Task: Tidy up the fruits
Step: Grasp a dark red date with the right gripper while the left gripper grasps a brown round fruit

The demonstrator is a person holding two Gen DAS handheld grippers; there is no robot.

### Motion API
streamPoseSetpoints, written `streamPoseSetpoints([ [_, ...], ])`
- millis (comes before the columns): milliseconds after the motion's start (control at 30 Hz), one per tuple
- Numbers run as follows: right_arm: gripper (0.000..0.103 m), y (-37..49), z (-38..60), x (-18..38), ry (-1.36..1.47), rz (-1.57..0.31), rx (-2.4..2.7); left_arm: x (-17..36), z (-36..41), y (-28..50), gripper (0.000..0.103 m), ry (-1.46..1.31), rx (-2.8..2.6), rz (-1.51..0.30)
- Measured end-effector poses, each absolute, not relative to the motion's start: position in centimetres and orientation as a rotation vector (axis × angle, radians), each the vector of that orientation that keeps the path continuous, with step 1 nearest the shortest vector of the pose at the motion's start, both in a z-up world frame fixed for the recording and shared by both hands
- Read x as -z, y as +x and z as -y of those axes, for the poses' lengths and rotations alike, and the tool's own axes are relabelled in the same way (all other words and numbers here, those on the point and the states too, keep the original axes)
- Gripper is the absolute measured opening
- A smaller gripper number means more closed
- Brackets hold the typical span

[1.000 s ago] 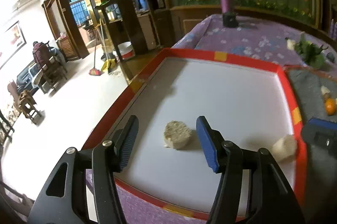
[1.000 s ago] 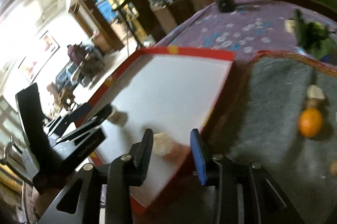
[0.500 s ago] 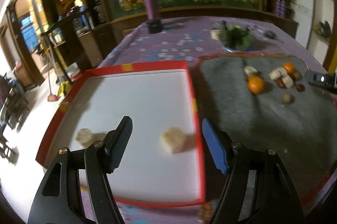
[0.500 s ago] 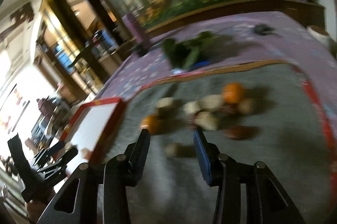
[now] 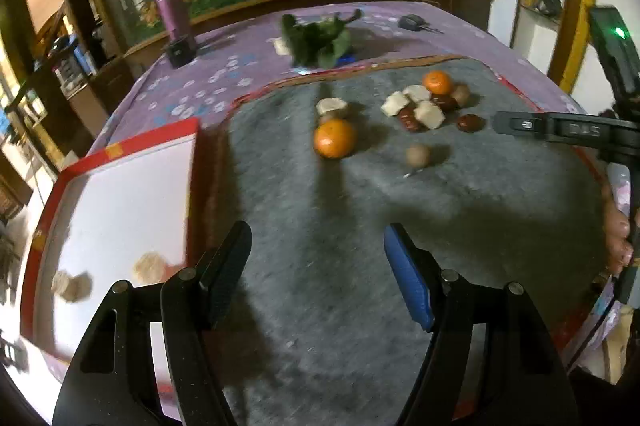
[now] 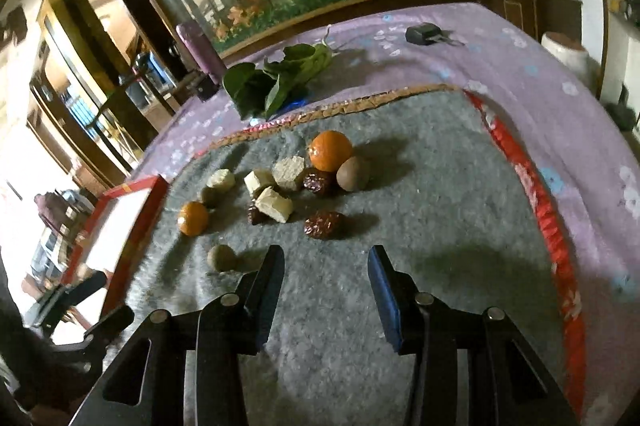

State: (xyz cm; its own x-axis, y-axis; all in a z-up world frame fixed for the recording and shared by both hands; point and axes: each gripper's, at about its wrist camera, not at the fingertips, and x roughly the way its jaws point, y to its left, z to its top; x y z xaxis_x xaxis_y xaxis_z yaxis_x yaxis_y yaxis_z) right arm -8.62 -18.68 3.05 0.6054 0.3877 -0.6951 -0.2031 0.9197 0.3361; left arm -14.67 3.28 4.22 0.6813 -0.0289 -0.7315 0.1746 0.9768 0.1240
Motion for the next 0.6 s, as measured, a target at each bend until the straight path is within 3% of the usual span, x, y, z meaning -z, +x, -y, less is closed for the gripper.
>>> streamPoseSetpoints([
  [267,0.042,-5.3,16.0,-2.0,0.146,-0.917,-0.349,-4.2,-1.1,-11.3,0.069,0.198,0.153,-0.850],
  [367,0.031,-4.7,15.4,-1.5,0.100,-0.907,-0.305,-3.9,-0.3,-10.2,0.069,0.190,0.178,-0.869],
  [600,0.031,-4.9,16.9,-1.2,0.149,-0.890,-0.338,-3.2,1.5,-7.8,0.069,0.147,0.227,-0.915],
])
